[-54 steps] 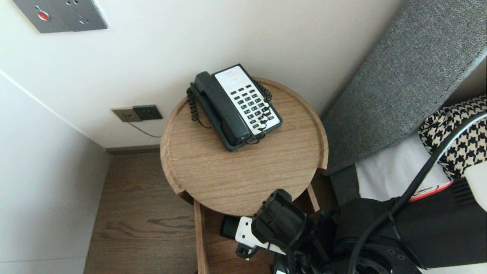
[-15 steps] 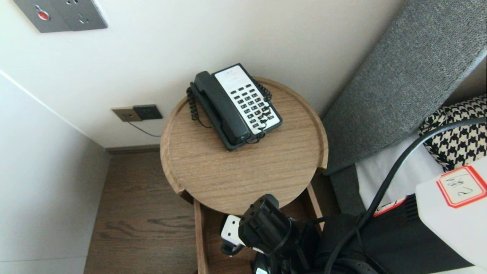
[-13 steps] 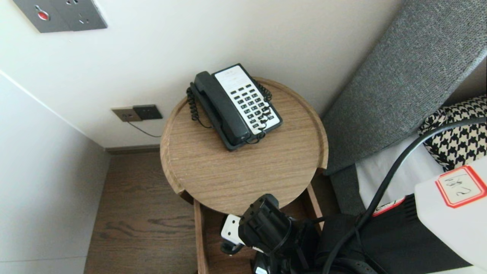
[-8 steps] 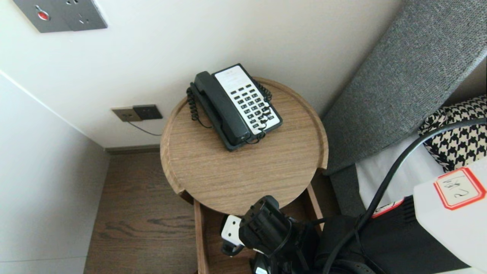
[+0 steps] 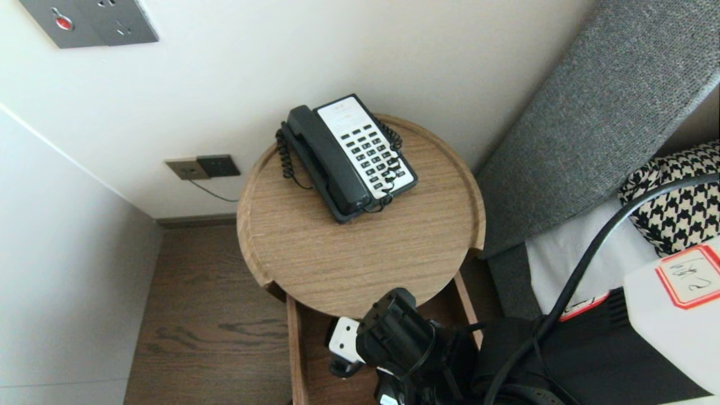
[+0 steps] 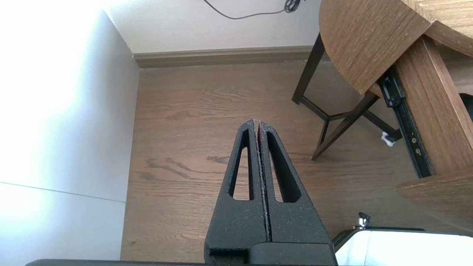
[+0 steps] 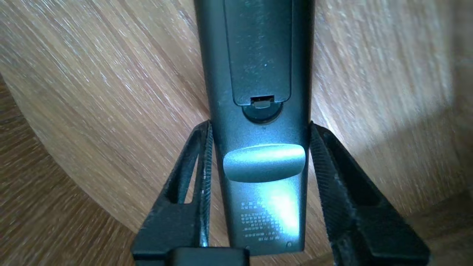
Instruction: Take the remote control out of the drawer one by one and place them on the table
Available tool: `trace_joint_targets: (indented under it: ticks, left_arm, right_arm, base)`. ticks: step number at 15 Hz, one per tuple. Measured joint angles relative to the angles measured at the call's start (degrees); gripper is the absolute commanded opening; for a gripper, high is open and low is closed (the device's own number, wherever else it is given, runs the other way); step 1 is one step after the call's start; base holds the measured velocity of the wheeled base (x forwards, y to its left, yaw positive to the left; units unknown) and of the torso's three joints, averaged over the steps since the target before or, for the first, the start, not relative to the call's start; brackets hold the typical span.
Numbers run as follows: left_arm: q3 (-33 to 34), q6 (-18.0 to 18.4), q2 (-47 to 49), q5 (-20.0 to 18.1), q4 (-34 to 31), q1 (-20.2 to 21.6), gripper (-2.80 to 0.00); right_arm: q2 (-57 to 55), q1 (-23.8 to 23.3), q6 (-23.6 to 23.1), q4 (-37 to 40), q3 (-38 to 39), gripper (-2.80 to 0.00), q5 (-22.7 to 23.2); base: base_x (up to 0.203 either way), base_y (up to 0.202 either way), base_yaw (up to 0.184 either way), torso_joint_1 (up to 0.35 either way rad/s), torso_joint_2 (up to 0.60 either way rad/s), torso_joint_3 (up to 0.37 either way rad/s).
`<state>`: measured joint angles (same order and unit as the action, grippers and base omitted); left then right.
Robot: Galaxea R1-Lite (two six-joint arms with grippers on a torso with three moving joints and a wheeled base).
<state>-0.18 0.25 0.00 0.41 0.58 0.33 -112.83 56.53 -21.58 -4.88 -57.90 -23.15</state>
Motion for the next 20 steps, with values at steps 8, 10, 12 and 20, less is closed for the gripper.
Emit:
trace_joint_targets:
  ticks: [8,10,12,20]
  left_arm:
    - [0.0,0.02,0.0,0.0,0.02,0.0,-2.8]
    - [0.0,0.02,0.0,-0.01,0.02,0.0,-2.8]
    - [0.0,0.02,0.0,0.0,0.02,0.0,-2.8]
    - [0.0,0.02,0.0,0.0,0.0,-0.01,-2.8]
  right_arm:
    - [2.75,0.22,-0.05,0.11,1.72,-2.8,-1.66]
    - [3.83,0.39,-0.06,0.13,2.28,-2.8,-2.19]
    - [4.93,0.55,-0.11,0.15,2.73,-2.8,-3.52]
    - [11.66,2.68,-0.07,0.34,7.95,-2.8,-3.72]
  base:
    - [0.0,0.0,0.0,0.0,0.0,0.0]
    - [0.0,0.0,0.0,0.0,0.0,0.0]
    - [0.0,0.0,0.0,0.0,0.0,0.0]
    - [0.0,0.0,0.0,0.0,0.0,0.0]
